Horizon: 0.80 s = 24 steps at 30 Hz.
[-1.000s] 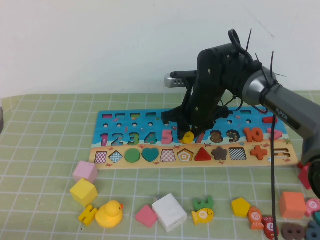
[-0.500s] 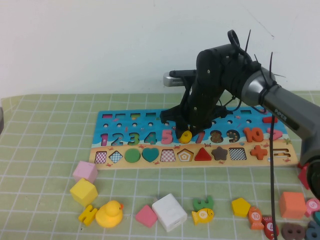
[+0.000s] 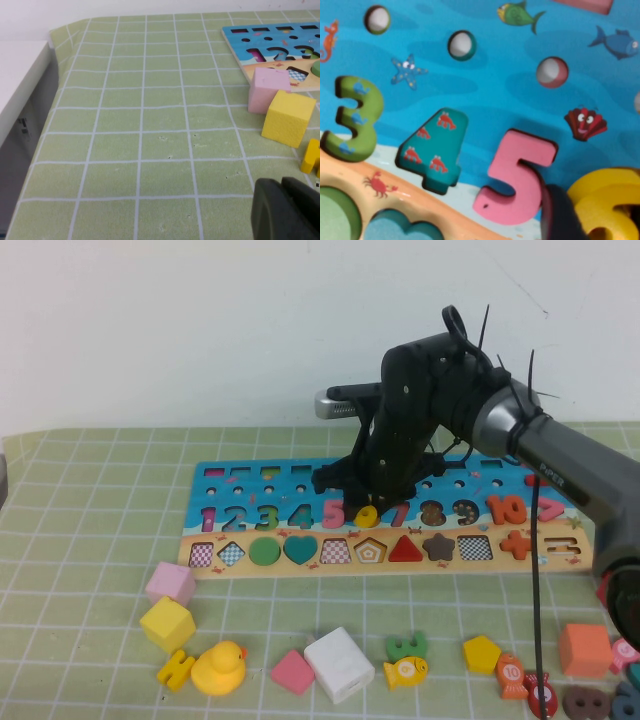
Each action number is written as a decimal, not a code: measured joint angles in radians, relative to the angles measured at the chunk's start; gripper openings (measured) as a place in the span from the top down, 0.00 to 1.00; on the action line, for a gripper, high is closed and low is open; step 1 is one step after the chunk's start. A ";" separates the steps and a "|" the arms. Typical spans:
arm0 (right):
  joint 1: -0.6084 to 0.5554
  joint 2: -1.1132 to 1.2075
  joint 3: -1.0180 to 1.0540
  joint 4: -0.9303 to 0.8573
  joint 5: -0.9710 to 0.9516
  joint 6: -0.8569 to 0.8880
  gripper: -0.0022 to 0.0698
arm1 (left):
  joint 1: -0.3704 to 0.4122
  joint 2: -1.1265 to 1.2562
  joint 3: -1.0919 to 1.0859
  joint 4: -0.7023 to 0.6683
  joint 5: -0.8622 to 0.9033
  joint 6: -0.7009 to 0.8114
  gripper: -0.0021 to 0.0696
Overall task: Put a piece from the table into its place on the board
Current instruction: Place the "number 6" into the hole of the number 6
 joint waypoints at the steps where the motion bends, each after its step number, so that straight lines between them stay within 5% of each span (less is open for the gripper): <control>1: 0.000 0.000 0.000 -0.005 0.000 0.000 0.58 | 0.000 0.000 0.000 0.000 0.000 0.000 0.97; 24: 0.008 0.000 -0.007 -0.045 0.018 -0.025 0.58 | 0.000 0.000 0.000 0.000 0.000 0.000 0.97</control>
